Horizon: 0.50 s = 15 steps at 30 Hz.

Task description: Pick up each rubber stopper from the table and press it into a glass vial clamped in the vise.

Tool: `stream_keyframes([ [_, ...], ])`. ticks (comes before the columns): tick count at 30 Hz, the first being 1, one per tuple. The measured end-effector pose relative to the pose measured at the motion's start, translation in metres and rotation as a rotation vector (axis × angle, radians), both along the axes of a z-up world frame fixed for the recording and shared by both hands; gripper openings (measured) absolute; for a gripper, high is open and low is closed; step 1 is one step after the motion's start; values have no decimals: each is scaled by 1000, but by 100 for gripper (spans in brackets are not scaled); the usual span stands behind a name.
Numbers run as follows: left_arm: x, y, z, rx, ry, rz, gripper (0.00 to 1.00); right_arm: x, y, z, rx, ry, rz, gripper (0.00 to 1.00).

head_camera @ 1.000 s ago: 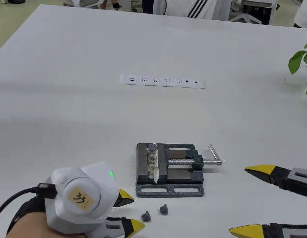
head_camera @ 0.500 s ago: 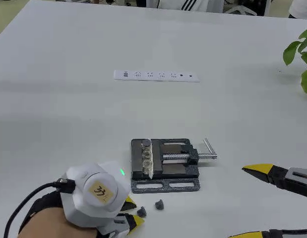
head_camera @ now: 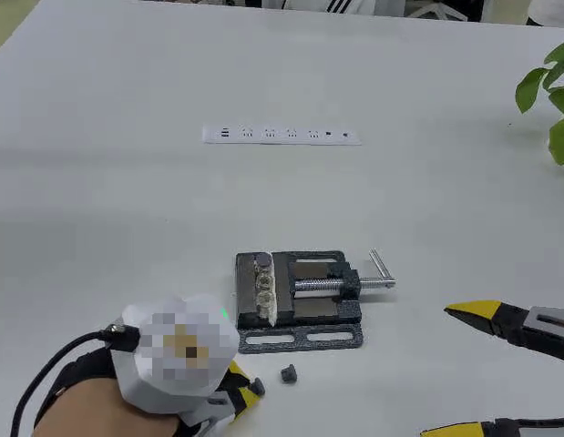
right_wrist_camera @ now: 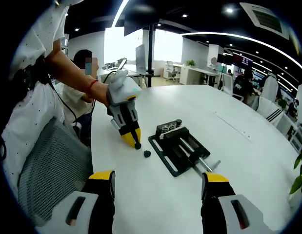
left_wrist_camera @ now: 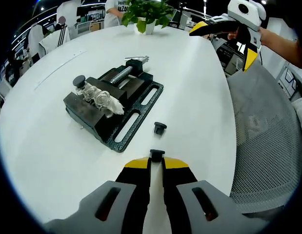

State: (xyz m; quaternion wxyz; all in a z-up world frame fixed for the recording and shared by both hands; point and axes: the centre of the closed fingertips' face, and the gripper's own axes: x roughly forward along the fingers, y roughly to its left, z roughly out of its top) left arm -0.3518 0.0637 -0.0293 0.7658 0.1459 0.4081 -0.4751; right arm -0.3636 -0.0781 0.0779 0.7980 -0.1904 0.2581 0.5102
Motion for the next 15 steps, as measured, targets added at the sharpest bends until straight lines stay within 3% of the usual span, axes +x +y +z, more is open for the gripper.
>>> stream_keyframes([
  [13,0,2,1,3,-10,-19,4,0,4,1,-3,8,9,70],
  [15,1,1,4,-13,-7,-13,4,0,7,2,-2,6,17,69],
])
